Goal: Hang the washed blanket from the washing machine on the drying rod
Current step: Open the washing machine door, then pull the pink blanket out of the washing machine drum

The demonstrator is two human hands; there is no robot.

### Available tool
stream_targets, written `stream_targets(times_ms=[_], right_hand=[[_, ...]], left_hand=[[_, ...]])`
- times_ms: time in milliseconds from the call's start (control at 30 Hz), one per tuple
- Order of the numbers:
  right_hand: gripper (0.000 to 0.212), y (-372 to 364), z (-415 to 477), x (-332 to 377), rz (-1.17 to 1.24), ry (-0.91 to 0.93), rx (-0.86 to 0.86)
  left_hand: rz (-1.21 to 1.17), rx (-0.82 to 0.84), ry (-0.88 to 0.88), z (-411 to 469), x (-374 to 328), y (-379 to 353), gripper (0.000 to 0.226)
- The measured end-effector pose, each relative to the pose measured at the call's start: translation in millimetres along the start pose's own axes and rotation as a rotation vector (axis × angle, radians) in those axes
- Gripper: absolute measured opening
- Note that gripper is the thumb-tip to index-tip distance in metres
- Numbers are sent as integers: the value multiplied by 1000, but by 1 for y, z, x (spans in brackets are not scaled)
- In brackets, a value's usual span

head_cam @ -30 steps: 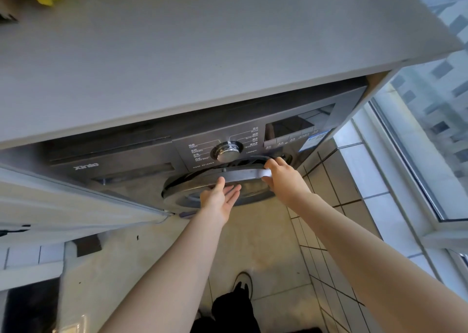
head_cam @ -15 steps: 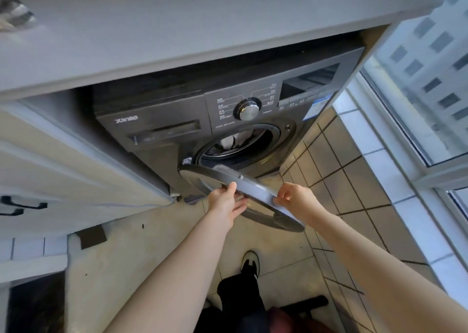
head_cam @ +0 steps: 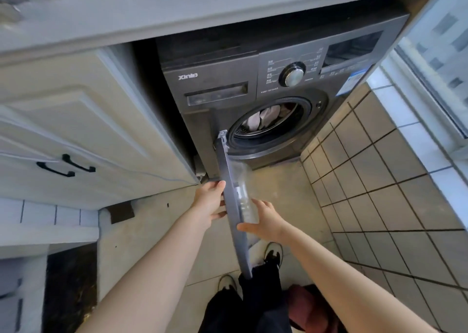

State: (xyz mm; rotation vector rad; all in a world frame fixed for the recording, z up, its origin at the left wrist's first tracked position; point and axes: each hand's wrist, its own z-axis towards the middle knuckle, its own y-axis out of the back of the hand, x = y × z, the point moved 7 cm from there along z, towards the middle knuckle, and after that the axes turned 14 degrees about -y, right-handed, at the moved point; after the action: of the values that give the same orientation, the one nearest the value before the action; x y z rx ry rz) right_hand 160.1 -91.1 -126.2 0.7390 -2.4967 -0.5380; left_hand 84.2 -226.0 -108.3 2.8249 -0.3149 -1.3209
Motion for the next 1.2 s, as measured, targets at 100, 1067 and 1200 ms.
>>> stream_targets(times_ms=[100,1067,1200], right_hand=[[89,-33,-6,22,56,39,56],[47,64,48,-21,170,-52,-140],[43,115,82,-58,121,-60,-191]], left_hand=[[66,18,-31,4,-3,28,20],[361,-208,-768,3,-69,-18,17],[412,-142,-737,34,-69,-67,18]])
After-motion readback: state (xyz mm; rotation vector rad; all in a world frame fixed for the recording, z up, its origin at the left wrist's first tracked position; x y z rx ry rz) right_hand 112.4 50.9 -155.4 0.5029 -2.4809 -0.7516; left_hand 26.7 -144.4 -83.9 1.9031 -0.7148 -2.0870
